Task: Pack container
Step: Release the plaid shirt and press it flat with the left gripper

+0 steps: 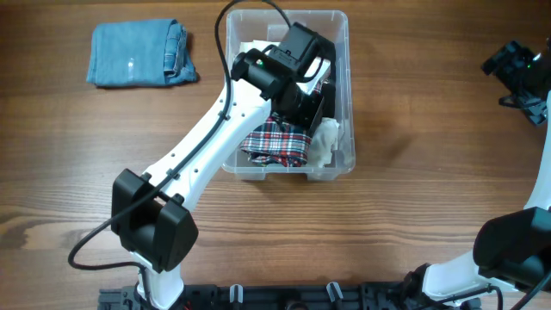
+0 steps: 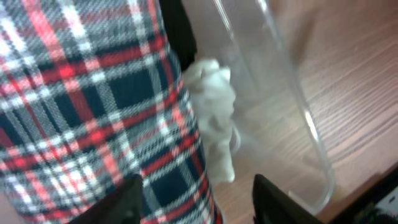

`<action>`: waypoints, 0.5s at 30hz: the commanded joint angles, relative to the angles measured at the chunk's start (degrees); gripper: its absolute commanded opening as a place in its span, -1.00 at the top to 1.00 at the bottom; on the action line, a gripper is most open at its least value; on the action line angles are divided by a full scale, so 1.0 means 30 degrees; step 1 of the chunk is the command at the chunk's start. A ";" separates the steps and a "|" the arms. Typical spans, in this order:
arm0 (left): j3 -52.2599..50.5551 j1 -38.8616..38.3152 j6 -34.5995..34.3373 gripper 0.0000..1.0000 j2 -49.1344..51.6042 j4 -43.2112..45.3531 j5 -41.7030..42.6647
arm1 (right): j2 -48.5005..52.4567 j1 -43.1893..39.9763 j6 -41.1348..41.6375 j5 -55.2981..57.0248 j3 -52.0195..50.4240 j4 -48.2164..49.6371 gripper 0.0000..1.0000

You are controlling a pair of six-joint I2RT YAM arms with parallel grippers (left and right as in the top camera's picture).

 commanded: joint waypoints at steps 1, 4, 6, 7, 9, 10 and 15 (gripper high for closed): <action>0.0138 0.0153 -0.0313 -0.01 0.0189 0.0532 -0.1217 | 0.0138 0.0029 0.0255 -0.0175 -0.0080 0.0080 -1.00; 0.0138 0.0168 -0.0816 0.07 0.0641 0.0342 -0.2973 | 0.0138 0.0029 0.0248 -0.0182 -0.0080 0.0080 -1.00; 0.0138 0.0270 -0.1253 0.25 0.1093 0.0007 -0.3781 | 0.0138 0.0029 0.0255 -0.0182 -0.0080 0.0073 -1.00; 0.0138 0.0379 -0.1443 0.38 0.1333 -0.0117 -0.3905 | 0.0138 0.0029 0.0248 -0.0175 -0.0080 0.0073 -0.99; 0.0138 0.0590 -0.1851 0.67 0.1785 -0.0306 -0.3898 | 0.0138 0.0029 0.0248 -0.0175 -0.0080 0.0073 -1.00; 0.0138 0.0743 -0.2186 0.80 0.2120 -0.0386 -0.3898 | 0.0138 0.0029 0.0255 -0.0175 -0.0080 0.0073 -1.00; 0.0138 0.0969 -0.3024 0.92 0.3643 -0.0539 -0.3497 | 0.0138 0.0029 0.0240 -0.0175 -0.0080 0.0080 -1.00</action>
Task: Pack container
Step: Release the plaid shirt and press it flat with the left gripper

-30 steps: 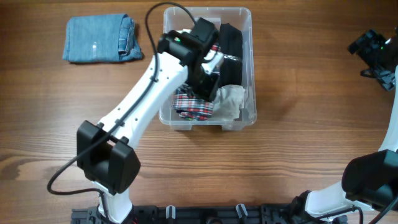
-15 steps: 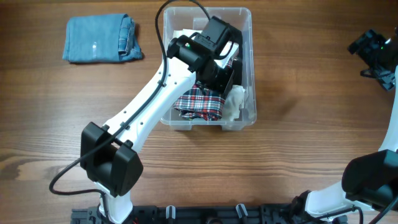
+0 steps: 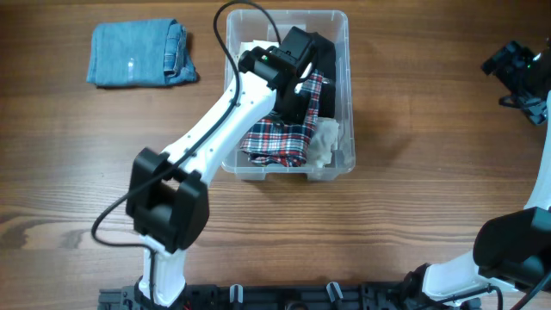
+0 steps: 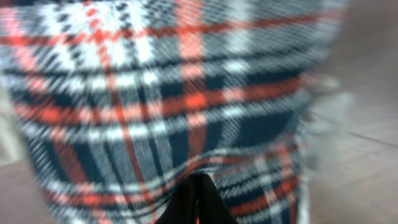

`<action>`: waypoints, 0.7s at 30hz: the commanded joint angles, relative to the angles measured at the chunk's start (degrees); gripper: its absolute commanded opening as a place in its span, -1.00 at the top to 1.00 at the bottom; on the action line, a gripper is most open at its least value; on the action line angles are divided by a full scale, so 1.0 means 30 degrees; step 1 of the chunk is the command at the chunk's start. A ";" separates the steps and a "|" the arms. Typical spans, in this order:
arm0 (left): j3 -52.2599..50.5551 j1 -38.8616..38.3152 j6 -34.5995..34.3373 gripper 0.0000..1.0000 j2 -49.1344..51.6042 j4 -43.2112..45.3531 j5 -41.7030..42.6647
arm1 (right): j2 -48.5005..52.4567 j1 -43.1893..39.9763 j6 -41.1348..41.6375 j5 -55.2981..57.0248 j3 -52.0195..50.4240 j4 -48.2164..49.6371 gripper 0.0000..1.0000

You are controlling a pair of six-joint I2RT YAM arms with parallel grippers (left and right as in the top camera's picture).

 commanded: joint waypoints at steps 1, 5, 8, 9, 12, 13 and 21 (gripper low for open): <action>0.0138 0.0233 -0.1107 0.92 0.1450 -0.0146 0.0015 | 0.0138 0.0029 0.0255 -0.0168 -0.0080 0.0073 -1.00; 0.0138 0.0066 -0.1100 0.92 0.2084 0.0160 0.1916 | 0.0138 0.0029 0.0240 -0.0168 -0.0080 0.0080 -0.99; 0.0211 -0.0204 -0.1086 0.92 0.1909 0.0714 0.2033 | 0.0138 0.0029 0.0248 -0.0168 -0.0080 0.0073 -0.99; 0.0262 -0.0226 -0.1078 0.92 0.1792 0.0809 0.2018 | 0.0138 0.0029 0.0248 -0.0168 -0.0080 0.0073 -1.00; 0.0772 -0.0182 -0.1086 0.92 0.0947 0.0896 0.1545 | 0.0138 0.0029 0.0240 -0.0168 -0.0080 0.0073 -0.99; 0.1042 -0.0138 -0.1086 0.92 0.0510 0.1020 0.1158 | 0.0138 0.0029 0.0255 -0.0168 -0.0080 0.0073 -0.99; 0.1304 0.0044 -0.2149 0.92 -0.1144 0.3585 -0.3198 | 0.0138 0.0029 0.0255 -0.0168 -0.0080 0.0073 -1.00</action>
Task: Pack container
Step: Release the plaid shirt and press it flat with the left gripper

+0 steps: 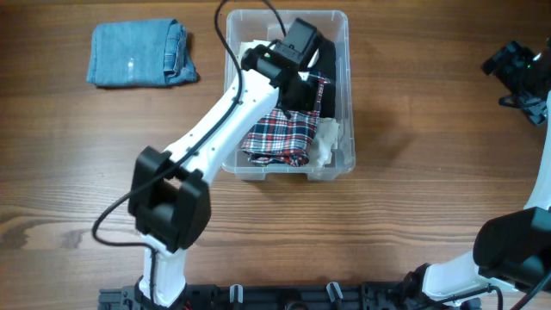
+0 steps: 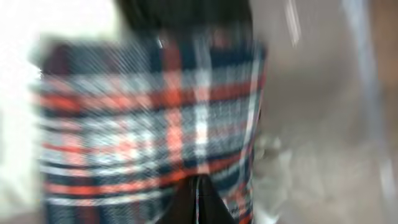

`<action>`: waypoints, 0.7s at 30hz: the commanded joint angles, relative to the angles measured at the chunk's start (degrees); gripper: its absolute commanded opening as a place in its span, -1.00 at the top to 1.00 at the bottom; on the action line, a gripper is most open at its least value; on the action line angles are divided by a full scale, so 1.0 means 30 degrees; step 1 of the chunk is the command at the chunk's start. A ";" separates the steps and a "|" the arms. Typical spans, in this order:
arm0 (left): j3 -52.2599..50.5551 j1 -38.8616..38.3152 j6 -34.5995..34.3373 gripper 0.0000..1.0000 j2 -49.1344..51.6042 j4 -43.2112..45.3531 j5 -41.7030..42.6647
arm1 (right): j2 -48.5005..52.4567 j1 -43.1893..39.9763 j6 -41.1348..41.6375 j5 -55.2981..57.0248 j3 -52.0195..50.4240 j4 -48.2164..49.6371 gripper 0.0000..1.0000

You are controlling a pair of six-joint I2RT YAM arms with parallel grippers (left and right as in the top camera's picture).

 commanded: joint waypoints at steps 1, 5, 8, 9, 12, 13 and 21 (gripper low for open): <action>0.0546 0.0350 -0.1224 0.92 -0.0925 0.0780 -0.3541 | 0.0138 0.0029 0.0255 -0.0175 -0.0080 0.0073 -0.99; 0.0532 0.0925 -0.1304 0.92 -0.0503 0.1617 -0.3555 | 0.0138 0.0029 0.0248 -0.0175 -0.0080 0.0073 -1.00; 0.0495 0.1348 -0.1814 0.92 -0.0175 0.2047 -0.3526 | 0.0138 0.0029 0.0248 -0.0175 -0.0080 0.0073 -0.99; 0.0495 0.1508 -0.2251 0.92 -0.0036 0.2040 -0.3373 | 0.0138 0.0029 0.0248 -0.0175 -0.0080 0.0073 -1.00; 0.0474 0.1690 -0.2288 0.92 0.0350 0.2025 -0.2288 | 0.0138 0.0029 0.0248 -0.0182 -0.0080 0.0073 -1.00; 0.0474 0.1690 -0.2288 0.92 0.0597 0.2025 -0.1923 | 0.0138 0.0029 0.0255 -0.0175 -0.0080 0.0073 -0.99; 0.0437 0.0838 -0.3322 0.92 0.2463 0.1953 -0.0291 | 0.0138 0.0029 0.0248 -0.0175 -0.0080 0.0073 -0.99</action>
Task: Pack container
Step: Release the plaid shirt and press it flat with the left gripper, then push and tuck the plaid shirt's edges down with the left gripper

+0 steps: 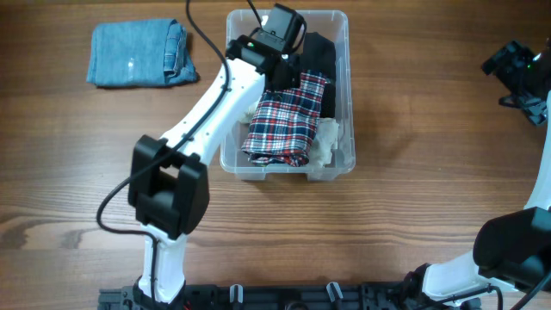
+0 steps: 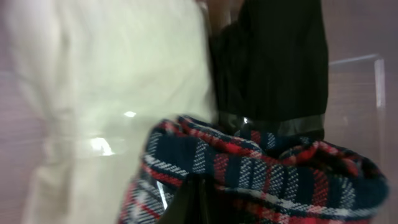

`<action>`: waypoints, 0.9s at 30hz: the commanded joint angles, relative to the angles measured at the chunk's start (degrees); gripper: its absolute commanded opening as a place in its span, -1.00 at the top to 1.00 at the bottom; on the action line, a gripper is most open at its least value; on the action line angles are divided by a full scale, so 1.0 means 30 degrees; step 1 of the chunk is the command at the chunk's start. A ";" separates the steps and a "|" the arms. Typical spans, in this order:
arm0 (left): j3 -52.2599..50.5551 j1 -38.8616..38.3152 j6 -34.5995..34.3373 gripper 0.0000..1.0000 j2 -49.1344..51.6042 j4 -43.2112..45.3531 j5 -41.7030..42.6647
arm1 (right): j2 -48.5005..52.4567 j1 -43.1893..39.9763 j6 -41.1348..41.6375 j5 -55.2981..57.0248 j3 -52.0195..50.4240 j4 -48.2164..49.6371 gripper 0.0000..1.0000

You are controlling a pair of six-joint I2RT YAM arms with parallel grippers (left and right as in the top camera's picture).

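A clear plastic container (image 1: pixel 349 95) stands at the table's far middle. Inside lie a red, white and navy plaid cloth (image 1: pixel 284 120), a black garment (image 1: pixel 325 53) along the right wall and a white cloth (image 1: pixel 331 138) at the near right. My left gripper (image 1: pixel 288 76) is down in the far end of the container, shut on the raised far edge of the plaid cloth (image 2: pixel 280 180). The left wrist view shows the pinched fingertips (image 2: pixel 198 199), pale cloth (image 2: pixel 112 93) to the left and the black garment (image 2: pixel 280 62) behind. My right gripper (image 1: pixel 516 62) hangs at the far right.
A folded blue denim garment (image 1: pixel 138 53) lies on the wooden table at the far left, apart from the container. The right arm's base (image 1: pixel 516 250) rises at the near right corner.
My left gripper has moved toward the container's far end, still shut, and the plaid cloth's far edge now reaches farther up the container. The right arm is unchanged.
My left gripper was open low over the plaid cloth in the middle of the container. Then it was shut at the plaid. It stood farther back at each later moment, and the plaid now lies stretched along the container's length.
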 commanded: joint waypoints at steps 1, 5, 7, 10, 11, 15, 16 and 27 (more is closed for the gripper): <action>0.0124 -0.0831 -0.1311 0.92 0.1151 -0.0022 0.1253 | 0.0138 0.0029 0.0248 -0.0175 -0.0080 0.0073 -0.99; 0.0124 -0.1705 -0.1435 0.92 0.1829 0.0226 0.1370 | 0.0138 0.0029 0.0248 -0.0175 -0.0080 0.0066 -0.99; 0.0124 -0.2033 -0.1435 0.92 0.1931 0.0270 0.1005 | 0.0138 0.0029 0.0248 -0.0175 -0.0080 0.0066 -0.99; 0.0138 -0.2251 -0.1421 0.92 0.1749 0.0160 -0.0109 | 0.0138 0.0029 0.0248 -0.0182 -0.0080 0.0073 -1.00; 0.0138 -0.2251 -0.1268 0.92 0.1566 0.0044 -0.0219 | 0.0138 0.0029 0.0255 -0.0175 -0.0080 0.0066 -0.99; 0.0175 -0.2244 -0.0925 0.92 0.0168 -0.0867 -0.0211 | 0.0138 0.0029 0.0248 -0.0175 -0.0080 0.0066 -1.00; 0.0168 -0.2244 -0.0925 0.92 -0.0379 -0.1231 -0.0219 | 0.0138 0.0029 0.0248 -0.0175 -0.0080 0.0066 -0.99; 0.0066 -0.2259 -0.2535 0.92 -0.1603 -0.5574 -0.0379 | 0.0138 0.0029 0.0248 -0.0175 -0.0080 0.0066 -1.00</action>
